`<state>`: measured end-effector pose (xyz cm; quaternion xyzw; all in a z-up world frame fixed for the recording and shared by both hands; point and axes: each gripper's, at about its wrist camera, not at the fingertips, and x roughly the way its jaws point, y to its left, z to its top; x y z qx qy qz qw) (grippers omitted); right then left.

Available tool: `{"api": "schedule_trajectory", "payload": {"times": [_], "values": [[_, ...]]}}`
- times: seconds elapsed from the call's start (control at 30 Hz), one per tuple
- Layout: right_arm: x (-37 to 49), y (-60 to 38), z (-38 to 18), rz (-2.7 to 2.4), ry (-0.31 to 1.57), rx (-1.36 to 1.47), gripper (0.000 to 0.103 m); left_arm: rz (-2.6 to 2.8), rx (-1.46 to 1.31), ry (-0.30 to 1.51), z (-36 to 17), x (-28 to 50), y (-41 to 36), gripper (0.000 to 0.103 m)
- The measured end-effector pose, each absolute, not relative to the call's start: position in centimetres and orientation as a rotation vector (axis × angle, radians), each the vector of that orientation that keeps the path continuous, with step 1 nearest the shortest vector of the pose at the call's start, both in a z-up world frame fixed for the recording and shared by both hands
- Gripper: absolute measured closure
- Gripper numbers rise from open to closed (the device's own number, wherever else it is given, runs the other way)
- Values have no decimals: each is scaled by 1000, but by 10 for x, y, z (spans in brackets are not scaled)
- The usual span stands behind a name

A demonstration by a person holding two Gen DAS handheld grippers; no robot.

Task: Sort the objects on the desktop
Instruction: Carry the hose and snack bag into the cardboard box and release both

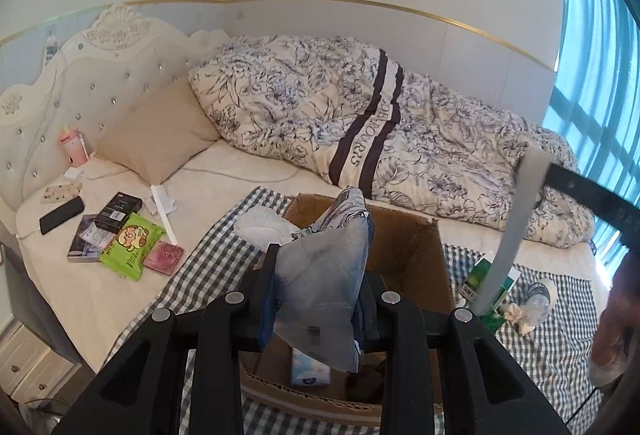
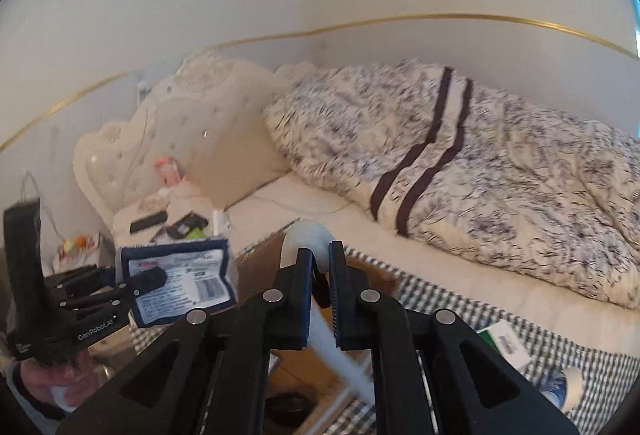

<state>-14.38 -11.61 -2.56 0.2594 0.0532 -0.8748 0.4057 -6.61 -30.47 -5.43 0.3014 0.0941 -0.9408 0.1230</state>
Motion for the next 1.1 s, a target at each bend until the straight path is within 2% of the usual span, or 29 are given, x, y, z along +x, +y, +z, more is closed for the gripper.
{"api": "schedule_trajectory", "payload": {"times": [0.6,0.7,0.77,0.8,0.83,0.87,0.93,0.97,1.1], "values": [[-169,-204,-138,-2080,326,990,93,-2684,1137,350,-129,-109,-317,73],[-171,-208,-155,-2073,372,1053,93,-2671,1158,338,-133,-111,-315,71],[-172,-209,-164,-2063,402,1103,91,-2661,1175,335,-136,-113,-314,65],[-173,-210,-168,-2055,415,1130,85,-2659,1181,336,-137,-113,-314,61],[-174,-210,-172,-2056,431,1158,75,-2656,1185,334,-138,-113,-314,52],[-174,-209,-173,-2058,438,1172,68,-2654,1185,331,-138,-113,-313,50],[-173,-205,-170,-2070,436,1160,38,-2653,1188,322,-138,-114,-312,48],[-171,-204,-166,-2082,435,1141,33,-2652,1188,318,-136,-114,-311,42],[-166,-191,-143,-2160,424,1068,26,-2654,1143,325,-125,-110,-310,30]]}}
